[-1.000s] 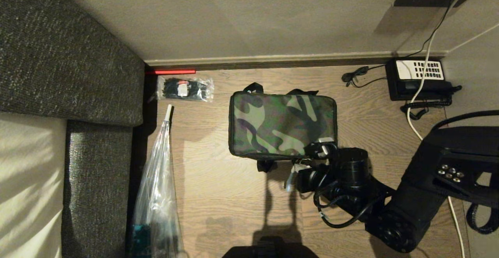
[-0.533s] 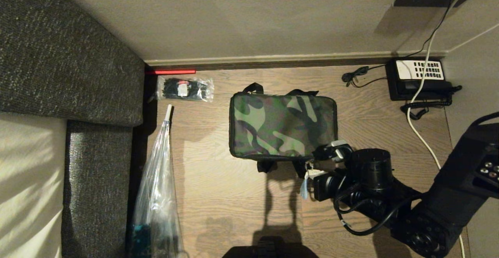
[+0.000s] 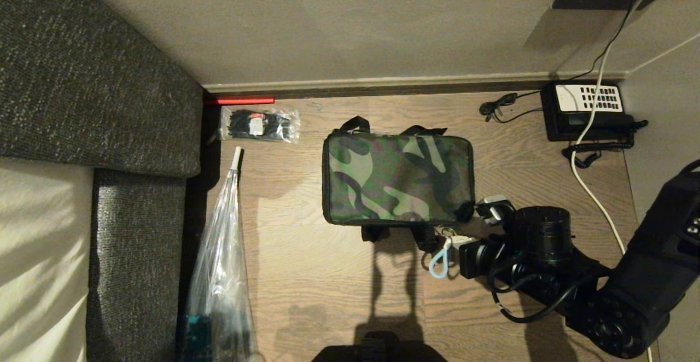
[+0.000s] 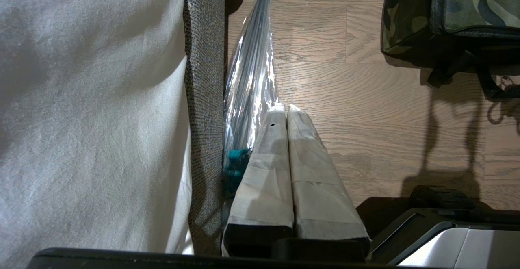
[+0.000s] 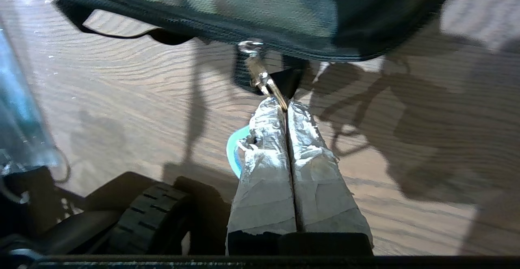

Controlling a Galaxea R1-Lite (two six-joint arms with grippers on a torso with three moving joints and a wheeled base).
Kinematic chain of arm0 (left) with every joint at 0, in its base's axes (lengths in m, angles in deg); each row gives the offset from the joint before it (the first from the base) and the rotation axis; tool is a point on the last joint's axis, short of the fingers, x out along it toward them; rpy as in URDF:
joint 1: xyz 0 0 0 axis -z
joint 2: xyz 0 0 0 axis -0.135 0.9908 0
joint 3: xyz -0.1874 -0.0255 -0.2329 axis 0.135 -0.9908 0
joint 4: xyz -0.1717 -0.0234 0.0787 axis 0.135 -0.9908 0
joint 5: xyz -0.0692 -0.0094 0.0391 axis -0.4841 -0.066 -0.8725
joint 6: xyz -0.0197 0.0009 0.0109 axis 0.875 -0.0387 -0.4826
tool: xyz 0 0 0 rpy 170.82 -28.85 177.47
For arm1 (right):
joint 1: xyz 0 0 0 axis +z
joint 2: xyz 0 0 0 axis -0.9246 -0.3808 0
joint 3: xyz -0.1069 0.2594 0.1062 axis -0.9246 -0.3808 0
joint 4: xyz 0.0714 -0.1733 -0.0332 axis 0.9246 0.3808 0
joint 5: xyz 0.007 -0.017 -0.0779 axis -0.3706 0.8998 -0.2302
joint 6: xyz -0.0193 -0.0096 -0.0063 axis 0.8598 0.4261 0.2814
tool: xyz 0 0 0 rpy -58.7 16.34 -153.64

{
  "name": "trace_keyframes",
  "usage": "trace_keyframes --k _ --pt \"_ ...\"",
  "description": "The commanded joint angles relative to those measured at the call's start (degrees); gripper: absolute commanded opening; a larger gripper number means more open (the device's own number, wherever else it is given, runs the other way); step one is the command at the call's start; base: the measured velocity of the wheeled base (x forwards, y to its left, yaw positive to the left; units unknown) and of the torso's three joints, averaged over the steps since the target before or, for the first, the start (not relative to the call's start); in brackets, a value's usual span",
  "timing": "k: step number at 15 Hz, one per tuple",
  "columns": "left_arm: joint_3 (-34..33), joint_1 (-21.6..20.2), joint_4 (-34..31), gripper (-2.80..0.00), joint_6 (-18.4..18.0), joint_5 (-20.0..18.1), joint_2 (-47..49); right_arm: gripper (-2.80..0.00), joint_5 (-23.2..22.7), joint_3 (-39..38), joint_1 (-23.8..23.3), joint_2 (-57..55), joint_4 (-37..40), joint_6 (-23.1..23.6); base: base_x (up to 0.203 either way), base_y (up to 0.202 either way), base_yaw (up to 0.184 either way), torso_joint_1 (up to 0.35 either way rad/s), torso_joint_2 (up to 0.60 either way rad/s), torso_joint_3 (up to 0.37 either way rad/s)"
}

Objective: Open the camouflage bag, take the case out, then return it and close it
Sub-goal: Open the top of the storage box

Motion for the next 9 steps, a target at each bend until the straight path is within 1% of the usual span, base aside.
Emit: trace_keyframes --k 1,5,9 --pt "-0.01 -0.01 0.00 -2.80 0.01 0.01 0.00 -2.80 -0.04 -0.07 -1.61 0.13 -0.53 0.04 0.000 0.000 0.000 0.000 0.00 0.000" --pt "-0.01 -0.01 0.00 -2.80 0.01 0.01 0.00 -2.80 -2.19 -0.30 -4.61 1.57 0.03 1.99 0.000 0.000 0.000 0.000 0.00 0.000" --pt "-0.01 -0.01 0.00 -2.80 0.01 0.01 0.00 -2.80 -2.51 -1.28 -6.31 2.49 0.06 2.51 0.000 0.000 0.000 0.000 0.00 0.000"
